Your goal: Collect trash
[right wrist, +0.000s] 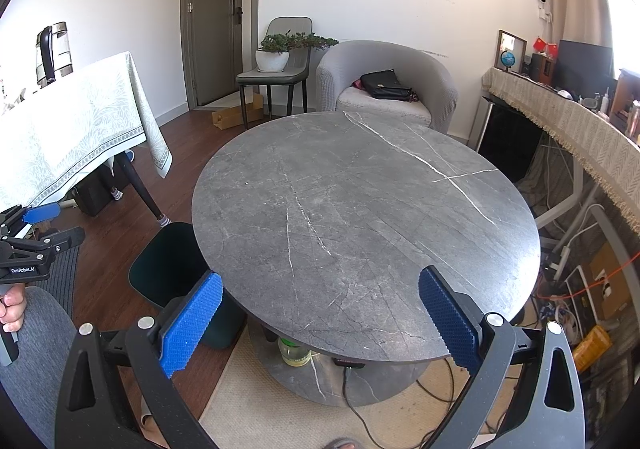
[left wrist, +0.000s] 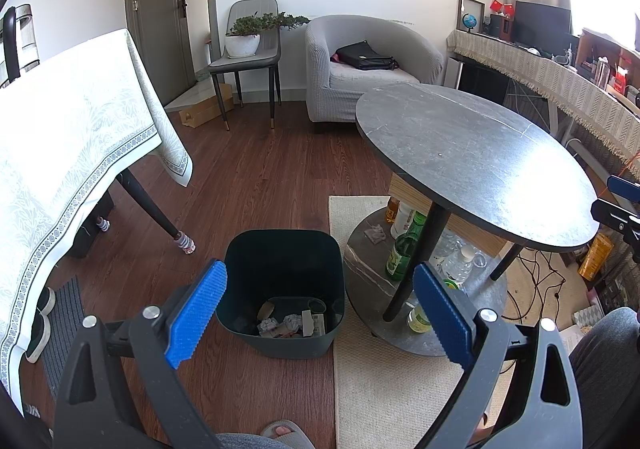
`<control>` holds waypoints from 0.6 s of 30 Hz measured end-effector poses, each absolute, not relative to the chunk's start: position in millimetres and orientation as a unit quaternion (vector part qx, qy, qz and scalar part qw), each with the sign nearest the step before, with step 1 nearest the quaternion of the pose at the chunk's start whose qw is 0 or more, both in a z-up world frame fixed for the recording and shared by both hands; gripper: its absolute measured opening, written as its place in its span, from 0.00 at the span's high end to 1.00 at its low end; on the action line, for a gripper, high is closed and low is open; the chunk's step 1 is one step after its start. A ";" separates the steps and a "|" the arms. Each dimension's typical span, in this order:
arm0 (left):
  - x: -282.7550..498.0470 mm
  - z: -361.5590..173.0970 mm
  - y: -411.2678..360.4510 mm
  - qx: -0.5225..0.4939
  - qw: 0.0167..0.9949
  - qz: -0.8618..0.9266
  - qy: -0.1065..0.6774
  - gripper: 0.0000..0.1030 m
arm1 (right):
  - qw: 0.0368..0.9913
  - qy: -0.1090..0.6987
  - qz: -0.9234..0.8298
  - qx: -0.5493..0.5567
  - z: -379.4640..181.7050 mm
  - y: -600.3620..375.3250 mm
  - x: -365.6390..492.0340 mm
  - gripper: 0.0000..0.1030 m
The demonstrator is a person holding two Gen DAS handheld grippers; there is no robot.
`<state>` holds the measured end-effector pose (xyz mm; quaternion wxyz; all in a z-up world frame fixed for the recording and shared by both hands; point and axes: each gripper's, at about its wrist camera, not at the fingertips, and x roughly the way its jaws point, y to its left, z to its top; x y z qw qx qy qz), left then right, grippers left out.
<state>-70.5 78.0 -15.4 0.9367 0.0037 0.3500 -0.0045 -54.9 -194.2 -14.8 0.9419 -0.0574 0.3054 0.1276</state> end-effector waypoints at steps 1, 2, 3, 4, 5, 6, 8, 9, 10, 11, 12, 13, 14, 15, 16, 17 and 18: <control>-70.5 -15.4 77.8 0.004 0.937 -0.005 0.350 0.07 | 0.942 0.306 0.128 -0.058 -14.8 -194.4 -54.9 0.04; -70.5 -15.4 77.6 0.004 0.937 -0.005 0.350 0.07 | 0.942 0.306 0.128 -0.057 -14.8 -194.0 -54.9 0.04; -70.6 -15.4 77.9 0.003 0.937 -0.005 0.350 0.07 | 0.942 0.306 0.128 -0.058 -14.8 -194.1 -55.0 0.04; -70.6 -15.2 77.4 0.003 0.937 -0.005 0.350 0.07 | 0.942 0.306 0.128 -0.058 -14.7 -193.9 -54.8 0.04; -70.5 -15.2 78.3 0.003 0.937 -0.006 0.350 0.07 | 0.942 0.306 0.128 -0.059 -14.9 -193.7 -55.0 0.04; -70.6 -15.1 77.7 0.003 0.937 -0.006 0.350 0.07 | 0.942 0.306 0.129 -0.060 -15.0 -193.9 -55.0 0.04; -70.5 -15.2 78.1 0.003 0.937 -0.006 0.350 0.07 | 0.941 0.306 0.129 -0.061 -14.9 -193.8 -54.8 0.04; -70.9 -14.9 77.7 0.004 0.937 -0.007 0.350 0.07 | 0.941 0.306 0.130 -0.062 -14.8 -193.9 -54.8 0.04; -71.2 -14.6 77.0 0.004 0.937 -0.007 0.350 0.07 | 0.941 0.306 0.130 -0.062 -14.8 -193.4 -54.3 0.04; -71.5 -14.5 76.9 0.005 0.937 -0.007 0.349 0.07 | 0.941 0.306 0.130 -0.062 -14.8 -193.2 -54.3 0.04; -71.8 -14.6 77.3 0.004 0.937 -0.007 0.349 0.07 | 0.941 0.306 0.130 -0.062 -14.8 -193.2 -54.3 0.04; -71.8 -14.6 77.1 0.004 0.937 -0.007 0.349 0.07 | 0.941 0.306 0.130 -0.062 -14.8 -193.2 -54.3 0.04; -71.8 -14.6 77.3 0.004 0.937 -0.007 0.349 0.07 | 0.941 0.306 0.130 -0.062 -14.8 -193.2 -54.3 0.04; -71.8 -14.6 77.3 0.004 0.937 -0.008 0.349 0.07 | 0.941 0.306 0.130 -0.062 -14.8 -193.3 -54.3 0.04; -71.8 -14.6 77.0 0.004 0.937 -0.007 0.349 0.07 | 0.941 0.306 0.130 -0.062 -14.8 -193.2 -54.2 0.04; -71.8 -14.6 76.8 0.004 0.937 -0.007 0.350 0.07 | 0.941 0.306 0.130 -0.062 -14.7 -193.2 -54.2 0.04; -71.7 -14.8 77.5 0.004 0.937 -0.008 0.350 0.07 | 0.941 0.306 0.130 -0.062 -14.7 -193.2 -54.2 0.04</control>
